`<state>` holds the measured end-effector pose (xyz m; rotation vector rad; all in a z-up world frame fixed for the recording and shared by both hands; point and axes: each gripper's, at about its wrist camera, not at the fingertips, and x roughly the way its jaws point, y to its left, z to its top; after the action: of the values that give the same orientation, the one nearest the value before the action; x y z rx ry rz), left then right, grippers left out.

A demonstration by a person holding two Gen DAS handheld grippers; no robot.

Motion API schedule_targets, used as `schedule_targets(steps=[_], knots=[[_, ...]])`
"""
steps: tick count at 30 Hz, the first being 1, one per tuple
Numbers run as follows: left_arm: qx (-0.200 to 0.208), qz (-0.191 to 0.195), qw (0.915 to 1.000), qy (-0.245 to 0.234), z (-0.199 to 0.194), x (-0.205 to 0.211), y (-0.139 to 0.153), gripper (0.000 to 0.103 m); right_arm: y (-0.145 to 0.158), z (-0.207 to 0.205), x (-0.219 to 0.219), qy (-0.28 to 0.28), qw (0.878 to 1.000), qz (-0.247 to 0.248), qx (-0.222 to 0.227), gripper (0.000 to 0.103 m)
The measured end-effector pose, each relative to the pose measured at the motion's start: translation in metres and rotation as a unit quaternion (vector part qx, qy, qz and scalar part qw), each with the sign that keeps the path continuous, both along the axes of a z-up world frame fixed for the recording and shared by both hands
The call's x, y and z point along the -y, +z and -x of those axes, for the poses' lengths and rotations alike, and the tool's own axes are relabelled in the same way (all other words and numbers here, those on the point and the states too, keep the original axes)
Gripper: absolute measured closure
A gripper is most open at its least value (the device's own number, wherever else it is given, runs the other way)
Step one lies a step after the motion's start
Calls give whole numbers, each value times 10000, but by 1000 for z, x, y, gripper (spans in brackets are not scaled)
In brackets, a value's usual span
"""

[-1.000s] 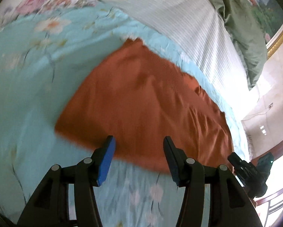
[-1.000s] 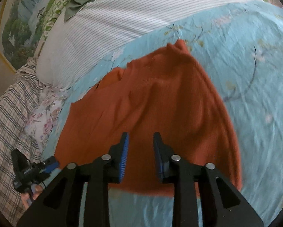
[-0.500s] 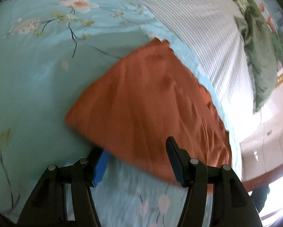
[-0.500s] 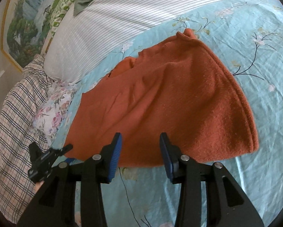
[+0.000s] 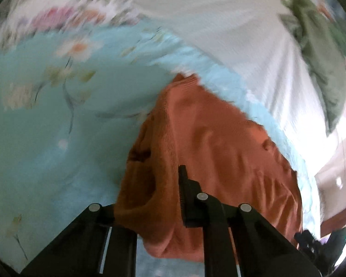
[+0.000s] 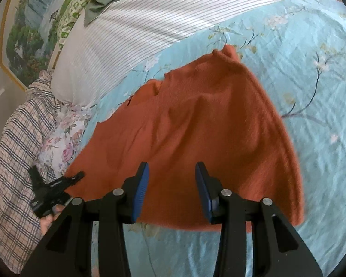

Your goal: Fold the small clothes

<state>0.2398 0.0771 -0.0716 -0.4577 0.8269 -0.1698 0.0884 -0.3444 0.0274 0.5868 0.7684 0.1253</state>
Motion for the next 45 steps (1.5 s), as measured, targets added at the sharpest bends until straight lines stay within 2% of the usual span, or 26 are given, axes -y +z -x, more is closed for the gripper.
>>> schedule_targets(steps=[4, 6, 8, 9, 12, 15, 17, 18, 19, 20, 22, 28, 30, 31, 32, 34, 37, 41, 45], knots=[[508, -263, 9961, -671, 16, 47, 36, 96, 7, -5, 15, 25, 9999, -124, 46, 60], [701, -412, 9909, -1074, 26, 76, 48, 96, 10, -8, 20, 50, 9998, -184, 72, 60], [867, -850, 9819, -1453, 38, 116, 52, 96, 11, -11, 25, 74, 9995, -286, 93, 60], [873, -1035, 9789, -1532, 43, 131, 51, 96, 12, -14, 28, 105, 9993, -360, 90, 60], [947, -1635, 9623, -1956, 57, 181, 34, 96, 11, -27, 30, 222, 9987, -465, -2, 60], [910, -2188, 9462, -2203, 68, 211, 9, 96, 5, -45, 24, 458, 9972, -570, -169, 60], [965, -2379, 9404, -2232, 74, 217, 1, 96, 1, -60, 14, 716, 9944, -719, -284, 60], [991, -2385, 9398, -2237, 77, 215, 1, 96, -1, -67, 9, 828, 9930, -777, -326, 60], [1025, -2289, 9416, -2248, 79, 211, 4, 96, -3, -77, 1, 981, 9911, -813, -396, 54], [1037, -2194, 9437, -2249, 78, 208, 7, 96, -5, -84, -5, 1100, 9894, -834, -448, 42], [1067, -2003, 9477, -2246, 78, 200, 14, 96, -12, -107, -20, 1400, 9841, -938, -564, 34], [1109, -1828, 9494, -2301, 78, 197, 20, 97, -35, -177, -61, 1919, 9708, -1153, -857, 34], [1101, -1847, 9481, -2341, 82, 197, 21, 97, -37, -194, -75, 2098, 9678, -1091, -861, 47], [1102, -1853, 9479, -2345, 81, 196, 21, 97, -37, -200, -81, 2136, 9679, -1000, -870, 65], [1108, -1868, 9473, -2354, 80, 197, 21, 97, -37, -204, -84, 2155, 9684, -889, -883, 78], [1103, -1890, 9467, -2363, 79, 199, 21, 97, -32, -210, -91, 2210, 9690, -683, -866, 87], [1130, -1817, 9471, -2392, 81, 200, 31, 97, -5, -198, -82, 2244, 9718, -566, -460, 88], [1318, -1457, 9431, -2684, 93, 216, 54, 97, 31, -170, -47, 2097, 9767, -447, 17, 89], [1310, -1133, 9352, -3088, 105, 254, 61, 97, 44, -142, -1, 1736, 9848, -34, 27, 89]])
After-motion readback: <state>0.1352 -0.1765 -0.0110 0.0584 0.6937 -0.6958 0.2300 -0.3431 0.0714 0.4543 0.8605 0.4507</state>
